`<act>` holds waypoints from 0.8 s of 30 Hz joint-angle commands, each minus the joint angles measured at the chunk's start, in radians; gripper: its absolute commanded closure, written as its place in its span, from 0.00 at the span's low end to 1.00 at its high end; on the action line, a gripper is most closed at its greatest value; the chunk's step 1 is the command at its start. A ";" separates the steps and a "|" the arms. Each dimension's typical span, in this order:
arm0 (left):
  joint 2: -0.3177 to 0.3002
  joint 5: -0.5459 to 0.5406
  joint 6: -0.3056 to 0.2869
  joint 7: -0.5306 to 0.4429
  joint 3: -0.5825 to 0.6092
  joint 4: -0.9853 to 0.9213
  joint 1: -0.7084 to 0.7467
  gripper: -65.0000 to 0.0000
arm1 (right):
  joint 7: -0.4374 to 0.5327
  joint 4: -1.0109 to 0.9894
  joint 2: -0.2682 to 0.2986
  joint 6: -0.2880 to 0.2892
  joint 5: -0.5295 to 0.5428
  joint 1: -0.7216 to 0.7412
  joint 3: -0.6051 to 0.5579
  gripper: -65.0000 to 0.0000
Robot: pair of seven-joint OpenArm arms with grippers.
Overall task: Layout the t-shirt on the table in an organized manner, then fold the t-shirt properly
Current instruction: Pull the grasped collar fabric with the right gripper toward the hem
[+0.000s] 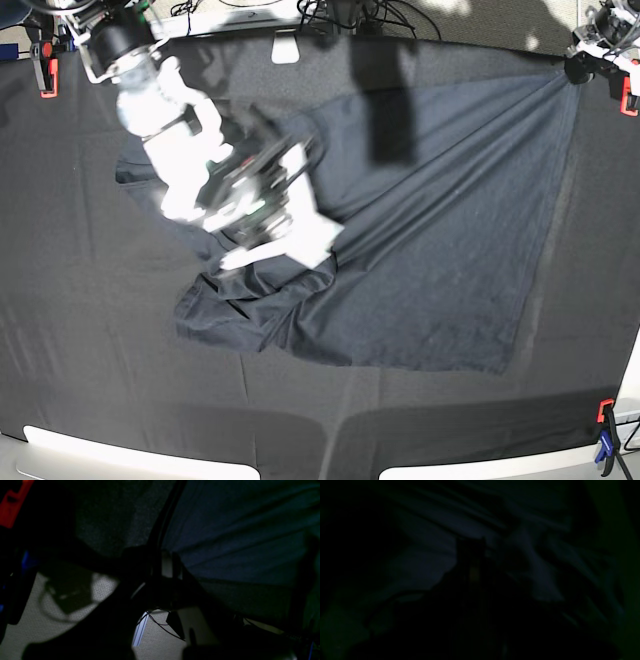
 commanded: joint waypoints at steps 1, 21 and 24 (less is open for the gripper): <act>-0.016 -0.005 0.000 -0.012 -0.012 0.014 0.009 1.00 | 0.022 0.017 0.003 -0.011 0.004 0.024 -0.011 0.82; -0.016 -0.005 0.000 -0.013 -0.012 0.014 0.008 1.00 | 0.089 -0.302 -0.072 -0.124 -0.128 0.146 -0.040 0.47; -0.017 -0.005 0.000 -0.013 -0.012 0.014 0.008 1.00 | 0.087 -0.354 -0.106 -0.124 -0.122 0.161 -0.040 0.47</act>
